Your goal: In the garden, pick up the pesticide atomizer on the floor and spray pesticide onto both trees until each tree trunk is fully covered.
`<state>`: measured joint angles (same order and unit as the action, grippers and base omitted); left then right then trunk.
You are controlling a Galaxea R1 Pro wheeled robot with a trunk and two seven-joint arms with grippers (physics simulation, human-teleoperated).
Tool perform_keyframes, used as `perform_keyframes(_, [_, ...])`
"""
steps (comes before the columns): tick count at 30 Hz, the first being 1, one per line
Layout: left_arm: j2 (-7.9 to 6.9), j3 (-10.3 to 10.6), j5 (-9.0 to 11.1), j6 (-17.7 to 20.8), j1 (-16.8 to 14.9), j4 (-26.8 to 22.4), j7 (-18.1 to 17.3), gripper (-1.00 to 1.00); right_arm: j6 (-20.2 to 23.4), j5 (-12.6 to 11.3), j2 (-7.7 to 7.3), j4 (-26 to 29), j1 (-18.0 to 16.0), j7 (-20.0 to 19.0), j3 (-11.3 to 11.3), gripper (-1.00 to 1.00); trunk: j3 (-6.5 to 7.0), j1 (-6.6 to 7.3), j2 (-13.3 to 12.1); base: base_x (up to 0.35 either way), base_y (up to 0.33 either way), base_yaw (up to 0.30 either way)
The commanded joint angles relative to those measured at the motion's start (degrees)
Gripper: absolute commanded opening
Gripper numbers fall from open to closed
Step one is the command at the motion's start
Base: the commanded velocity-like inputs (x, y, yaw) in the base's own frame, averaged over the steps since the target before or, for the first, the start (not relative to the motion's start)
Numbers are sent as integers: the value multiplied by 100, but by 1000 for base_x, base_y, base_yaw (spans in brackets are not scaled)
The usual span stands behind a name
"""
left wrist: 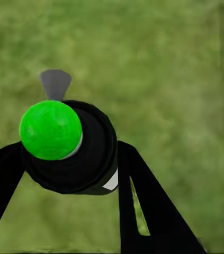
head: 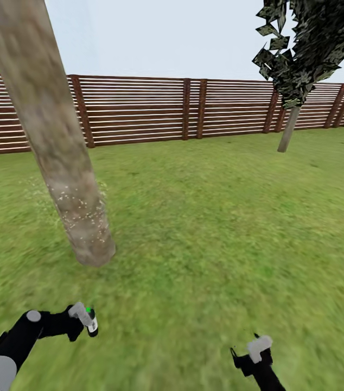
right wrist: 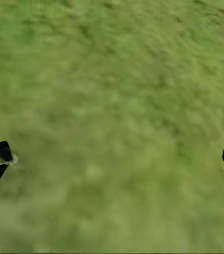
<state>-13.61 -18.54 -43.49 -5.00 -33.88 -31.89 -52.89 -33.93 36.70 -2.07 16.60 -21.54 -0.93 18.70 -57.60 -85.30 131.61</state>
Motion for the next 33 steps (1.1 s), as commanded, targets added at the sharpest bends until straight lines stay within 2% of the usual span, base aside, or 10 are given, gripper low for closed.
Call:
perform_keyframes(1, [15,-2,-284,-58,-14,-43,-428,-100,46,115,3,373,-3,-1012,-8,100,0,0,0,-316,122,0])
perform_keyframes(4, [71,-2,-702,-91,-49,-83,-1026,-100,370,179,23,894,-106,-2814,-15,100,0,0,0,-201,79,0])
perform_keyframes(6, [113,0,-873,-90,-57,-88,-1121,-100,480,196,128,1087,-188,-3432,-22,100,0,0,0,-38,15,0])
perform_keyframes(8, [204,113,-954,-121,-75,-122,-1087,-100,505,224,199,1155,-268,-3589,-83,100,0,0,0,-7,3,0])
perform_keyframes(14, [401,-64,-748,-317,-77,-82,-1151,-100,476,236,394,1148,-453,-3611,-31,100,0,0,0,0,0,0])
perform_keyframes(23, [696,225,-665,-364,-193,-88,-1414,-100,516,203,654,1439,-559,-3900,-221,100,0,0,0,0,0,0])
perform_keyframes(24, [761,1498,-668,-368,-196,-89,-1958,-100,518,199,672,1937,-577,-5343,-1242,-100,0,0,0,0,0,0])
perform_keyframes(28, [805,1549,-676,-370,-198,-90,-2009,-100,519,198,688,1935,-587,-5354,-1270,-100,0,0,0,0,0,0])
perform_keyframes(30, [871,1872,-685,-351,-198,-90,-2007,-100,519,197,694,1934,-588,-5361,-1272,-100,0,0,0,0,0,0])
perform_keyframes(33, [1004,1960,-688,-345,-202,-93,-1995,-100,519,197,820,1932,-585,-5365,-1275,-100,0,0,0,0,0,0])
